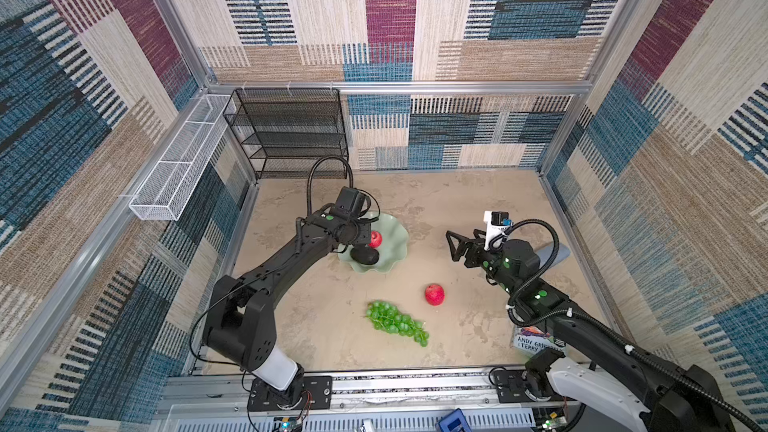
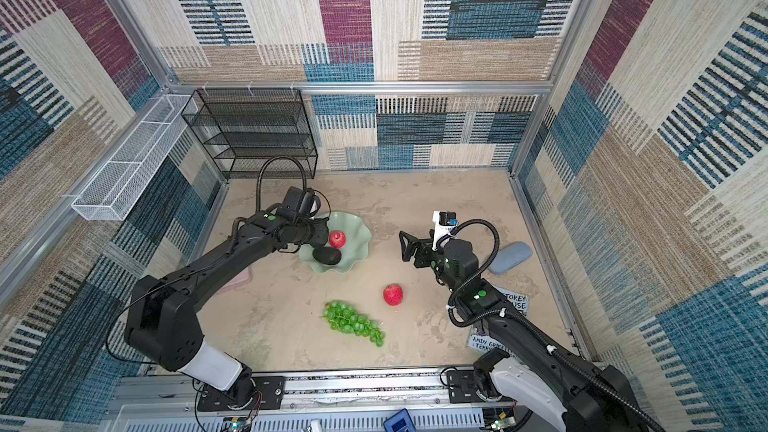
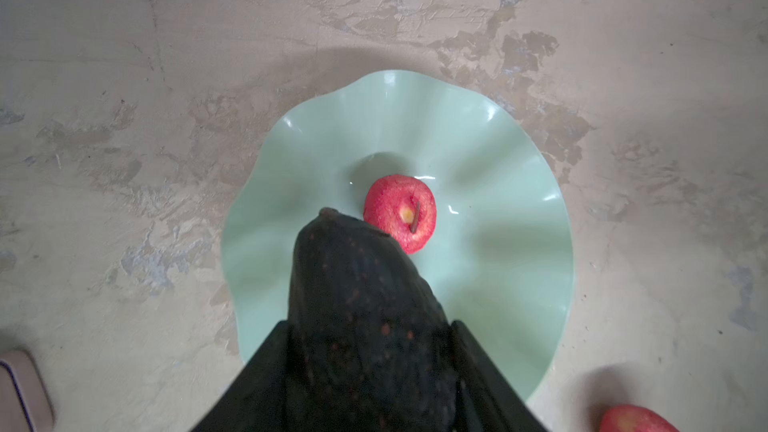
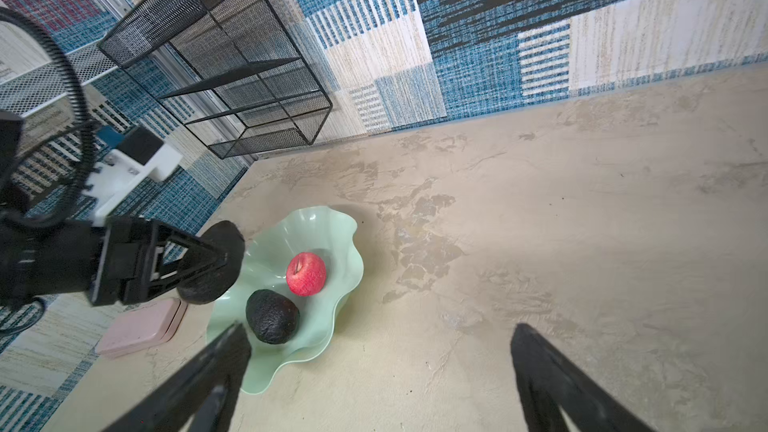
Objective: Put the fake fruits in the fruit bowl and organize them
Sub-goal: 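Place the avocado in the bowl and open the left gripper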
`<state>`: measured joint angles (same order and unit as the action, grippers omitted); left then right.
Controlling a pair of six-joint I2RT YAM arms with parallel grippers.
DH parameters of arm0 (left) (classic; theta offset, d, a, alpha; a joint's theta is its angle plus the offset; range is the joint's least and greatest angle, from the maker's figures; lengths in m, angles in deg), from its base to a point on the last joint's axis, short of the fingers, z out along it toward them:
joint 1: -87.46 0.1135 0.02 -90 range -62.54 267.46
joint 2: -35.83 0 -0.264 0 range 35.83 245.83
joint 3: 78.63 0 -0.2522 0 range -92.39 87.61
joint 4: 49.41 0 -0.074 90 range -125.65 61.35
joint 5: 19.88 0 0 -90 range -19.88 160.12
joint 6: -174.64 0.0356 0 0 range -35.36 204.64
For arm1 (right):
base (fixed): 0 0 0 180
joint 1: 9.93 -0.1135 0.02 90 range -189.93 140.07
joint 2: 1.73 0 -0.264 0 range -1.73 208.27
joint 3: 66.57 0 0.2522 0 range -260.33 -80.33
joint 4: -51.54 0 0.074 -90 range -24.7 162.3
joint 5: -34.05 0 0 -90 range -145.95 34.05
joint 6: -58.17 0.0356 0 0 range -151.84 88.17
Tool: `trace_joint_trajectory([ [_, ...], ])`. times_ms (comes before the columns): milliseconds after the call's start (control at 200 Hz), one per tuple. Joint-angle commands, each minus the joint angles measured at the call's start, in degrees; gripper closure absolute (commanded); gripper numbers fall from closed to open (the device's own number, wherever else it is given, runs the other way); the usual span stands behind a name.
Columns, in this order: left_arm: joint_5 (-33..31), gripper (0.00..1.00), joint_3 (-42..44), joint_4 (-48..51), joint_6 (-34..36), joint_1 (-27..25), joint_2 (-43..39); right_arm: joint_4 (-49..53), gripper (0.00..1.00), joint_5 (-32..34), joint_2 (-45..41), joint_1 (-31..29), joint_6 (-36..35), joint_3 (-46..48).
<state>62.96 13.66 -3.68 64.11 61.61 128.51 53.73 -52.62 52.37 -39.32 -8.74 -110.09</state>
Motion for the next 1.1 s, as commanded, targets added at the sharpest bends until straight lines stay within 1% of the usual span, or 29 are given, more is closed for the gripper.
trace_joint_trajectory([
  [0, -1.36, 0.49, -3.03, -0.45, 2.16, 0.78, 3.51, 0.29, 0.0, -0.87, -0.45, -0.02, 0.3, -0.52],
  [145, -1.48, 0.49, -5.22, -1.14, 2.39, 1.64, 7.09, 0.41, 0.0, -0.8, -0.16, 0.03, -0.15, -0.83],
  [245, -1.96, 0.49, -7.8, 0.6, 2.44, 2.11, 10.29, 0.24, 0.0, -0.78, 0.3, -0.02, -0.32, -1.09],
  [426, -0.67, 0.48, -10.36, 1.6, 2.35, 2.53, 14.67, 0.15, 0.0, -0.88, 1.0, 0.02, -0.53, -1.34],
  [506, -1.39, 0.48, -11.94, 3.23, 2.28, 2.55, 16.89, 0.45, 0.0, -0.82, 1.41, 0.03, -0.63, -1.68],
  [611, -1.36, 0.44, -13.14, 4.56, 1.79, 2.76, 18.78, 0.68, 0.0, -0.79, 1.64, 0.01, -0.83, -1.97],
  [701, -0.78, 0.36, -13.18, 4.33, 1.39, 2.79, 19.01, 1.09, 0.0, -0.7, 1.85, 0.03, -0.83, -2.08],
  [842, -0.47, 0.3, -13.35, 4.83, 1.29, 2.92, 18.53, 2.73, 0.0, -0.68, 2.07, 0.03, -0.81, -2.56],
  [957, -0.47, 0.27, -12.88, 4.52, 1.01, 3.0, 15.77, 7.24, 0.0, -2.7, 3.37, -0.02, -1.27, -3.91],
  [1027, -0.1, 0.27, -12.16, 3.76, 0.68, 2.99, 12.72, 10.56, 0.03, -4.91, 4.6, -0.26, -0.59, -4.21],
  [1097, 0.27, 0.27, -10.42, 1.53, 0.26, 3.06, 8.18, 15.05, 0.05, -3.8, 5.85, -2.4, 0.58, -4.43],
])
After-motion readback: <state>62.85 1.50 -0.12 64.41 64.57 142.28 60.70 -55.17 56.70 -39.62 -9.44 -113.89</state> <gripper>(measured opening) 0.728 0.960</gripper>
